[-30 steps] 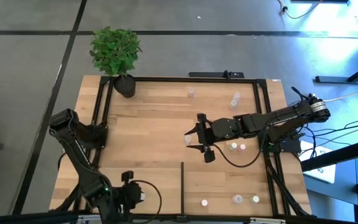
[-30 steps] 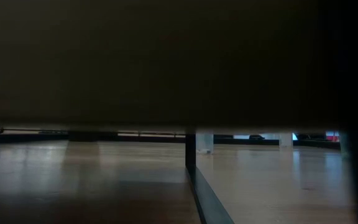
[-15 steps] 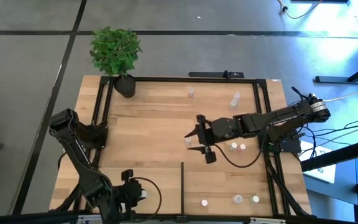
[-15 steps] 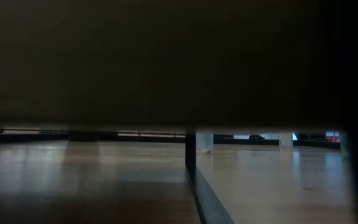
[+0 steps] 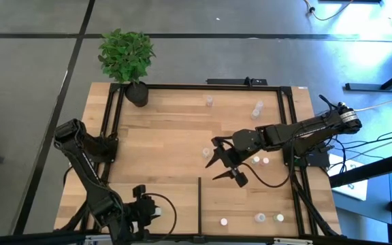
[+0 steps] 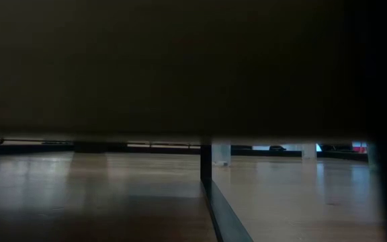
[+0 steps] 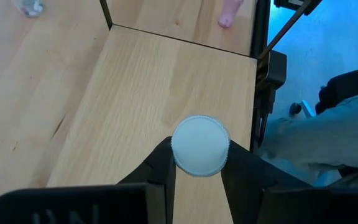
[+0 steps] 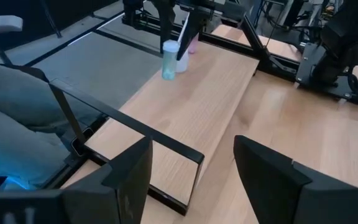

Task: Pick and place medicine bottles onto shelf by color
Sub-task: Put the top left green pill bottle on the shelf, then put the bottom transparent pill bottle on the shelf

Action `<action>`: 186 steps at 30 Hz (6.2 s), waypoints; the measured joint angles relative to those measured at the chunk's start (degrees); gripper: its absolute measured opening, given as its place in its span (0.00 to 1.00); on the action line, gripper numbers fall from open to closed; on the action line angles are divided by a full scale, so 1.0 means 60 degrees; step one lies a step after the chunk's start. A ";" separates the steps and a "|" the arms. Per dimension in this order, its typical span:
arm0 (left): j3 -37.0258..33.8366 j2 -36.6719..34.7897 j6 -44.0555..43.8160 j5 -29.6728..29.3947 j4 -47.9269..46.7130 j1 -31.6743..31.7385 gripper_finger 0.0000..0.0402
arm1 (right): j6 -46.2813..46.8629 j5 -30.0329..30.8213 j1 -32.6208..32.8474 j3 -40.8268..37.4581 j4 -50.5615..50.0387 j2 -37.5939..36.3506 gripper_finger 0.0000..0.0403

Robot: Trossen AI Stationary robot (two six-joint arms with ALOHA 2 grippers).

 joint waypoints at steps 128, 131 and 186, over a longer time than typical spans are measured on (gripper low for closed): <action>-0.0062 0.1686 -0.0729 0.1137 0.0474 -0.0441 0.36 | 0.0007 0.0000 -0.0004 0.0000 0.0001 -0.0004 0.57; -0.0058 0.1676 -0.0732 0.1095 0.0520 -0.0441 0.40 | 0.0005 0.0003 -0.0004 0.0000 0.0001 -0.0004 0.57; -0.0033 0.0338 -0.0473 -0.1769 -0.1572 0.0390 0.50 | 0.0004 0.0004 -0.0003 -0.0004 0.0001 -0.0004 0.57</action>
